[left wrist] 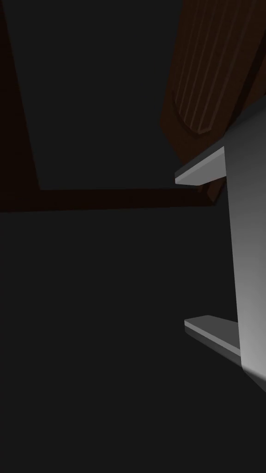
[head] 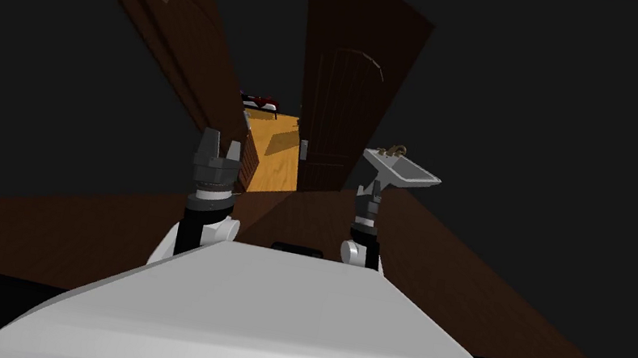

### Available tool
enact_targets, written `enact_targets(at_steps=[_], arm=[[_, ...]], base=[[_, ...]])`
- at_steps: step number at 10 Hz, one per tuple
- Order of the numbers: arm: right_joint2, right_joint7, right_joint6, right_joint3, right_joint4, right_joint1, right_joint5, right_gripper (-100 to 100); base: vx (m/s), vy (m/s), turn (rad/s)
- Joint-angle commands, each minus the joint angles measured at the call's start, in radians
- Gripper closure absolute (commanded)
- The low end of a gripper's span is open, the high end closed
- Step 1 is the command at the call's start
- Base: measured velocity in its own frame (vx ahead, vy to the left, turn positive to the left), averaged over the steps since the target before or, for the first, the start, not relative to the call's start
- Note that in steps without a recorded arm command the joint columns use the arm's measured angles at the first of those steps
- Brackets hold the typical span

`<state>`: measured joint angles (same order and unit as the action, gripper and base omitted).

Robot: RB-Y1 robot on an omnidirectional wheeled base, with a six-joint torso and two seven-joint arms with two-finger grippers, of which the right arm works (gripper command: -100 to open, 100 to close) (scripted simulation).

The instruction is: Push the door open

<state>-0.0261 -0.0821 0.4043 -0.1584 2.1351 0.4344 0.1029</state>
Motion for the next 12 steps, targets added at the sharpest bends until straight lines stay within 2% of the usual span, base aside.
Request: enact_targets(at_steps=[1,2,5,12], arm=[[-0.007,0.011,-0.01,-0.029,-0.039,-0.034,-0.001,-100],[-0.01,0.014,-0.011,-0.038,-0.054,-0.043,-0.001,-100],[-0.024,0.034,-0.016,-0.091,-0.132,-0.097,-0.002,-100],[-0.042,0.064,-0.023,-0.173,-0.256,-0.182,-0.004,-100]], base=[[0.162,0.072,-0.15],[0.124,0.047,-0.086],[0.148,0.064,-0.136],[0.096,0.065,-0.094]])
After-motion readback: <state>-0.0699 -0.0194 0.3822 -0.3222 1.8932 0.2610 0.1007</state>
